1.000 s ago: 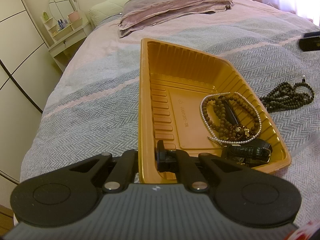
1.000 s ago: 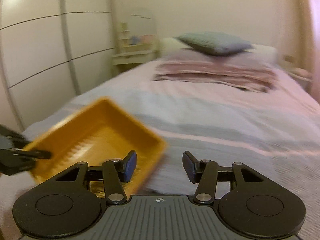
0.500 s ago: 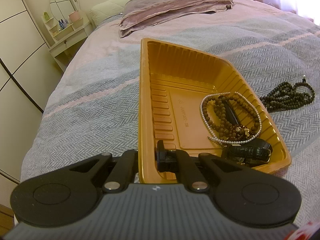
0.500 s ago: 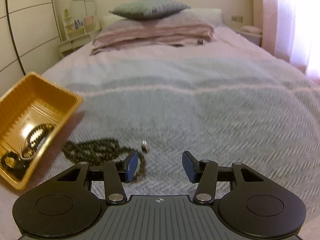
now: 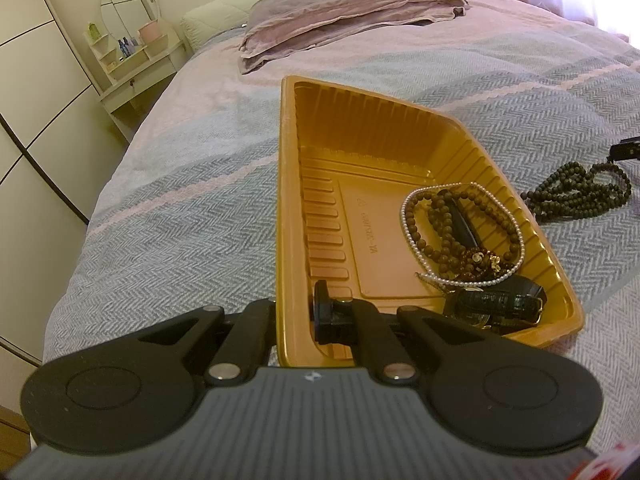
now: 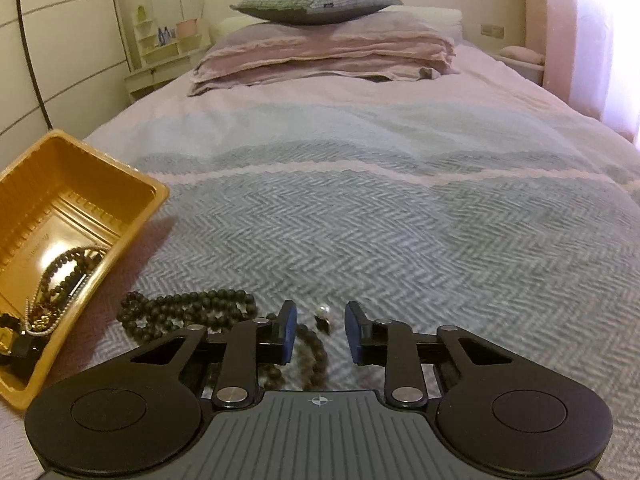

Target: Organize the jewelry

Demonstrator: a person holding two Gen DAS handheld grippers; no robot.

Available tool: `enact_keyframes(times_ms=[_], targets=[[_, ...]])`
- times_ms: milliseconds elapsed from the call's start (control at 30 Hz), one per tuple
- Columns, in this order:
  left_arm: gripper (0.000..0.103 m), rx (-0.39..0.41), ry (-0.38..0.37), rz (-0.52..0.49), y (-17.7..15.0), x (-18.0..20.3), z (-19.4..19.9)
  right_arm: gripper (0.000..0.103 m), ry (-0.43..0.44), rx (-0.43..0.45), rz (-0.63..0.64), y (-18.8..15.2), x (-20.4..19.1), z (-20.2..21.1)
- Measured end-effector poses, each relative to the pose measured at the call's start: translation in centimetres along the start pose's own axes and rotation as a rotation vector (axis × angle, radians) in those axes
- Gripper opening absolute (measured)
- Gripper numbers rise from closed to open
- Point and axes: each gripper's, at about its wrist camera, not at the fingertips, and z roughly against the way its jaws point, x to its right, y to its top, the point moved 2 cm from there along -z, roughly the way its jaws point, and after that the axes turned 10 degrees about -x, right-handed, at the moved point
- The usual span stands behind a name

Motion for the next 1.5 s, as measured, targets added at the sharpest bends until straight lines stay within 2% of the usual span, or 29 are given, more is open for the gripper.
enact_keyframes(times_ms=[67,167,367,567,800,1033,1233,1500], targets=[[0.003,-0.002,0.002,-0.003,0.0,0.0,0.0,0.022,-0.022,-0.008,0.014,0.2,-0.3,-0.7],[0.003,-0.005,0.001,-0.003,-0.1,0.0,-0.1,0.008,-0.038,-0.02,0.023,0.3,-0.4,-1.4],[0.003,-0.006,0.0,-0.001,-0.1,-0.1,-0.2,0.008,-0.021,0.052,0.02,0.8,0.0,1.2],[0.003,-0.001,-0.005,-0.001,-0.1,-0.1,-0.1,0.008,0.058,0.108,0.067,2.4,-1.4,4.7],[0.003,0.001,-0.006,-0.003,-0.1,-0.1,0.0,0.008,0.162,0.121,0.196,3.2,-7.0,6.5],[0.003,0.002,-0.008,-0.003,-0.1,-0.1,0.0,0.008,0.262,0.088,0.344,2.6,-14.4,4.9],[0.003,0.002,-0.012,0.001,-0.1,-0.1,-0.1,0.008,0.291,0.065,0.425,2.1,-18.7,3.0],[0.003,0.002,-0.017,0.002,-0.1,-0.2,-0.2,0.008,0.291,0.045,0.462,2.0,-20.9,1.6]])
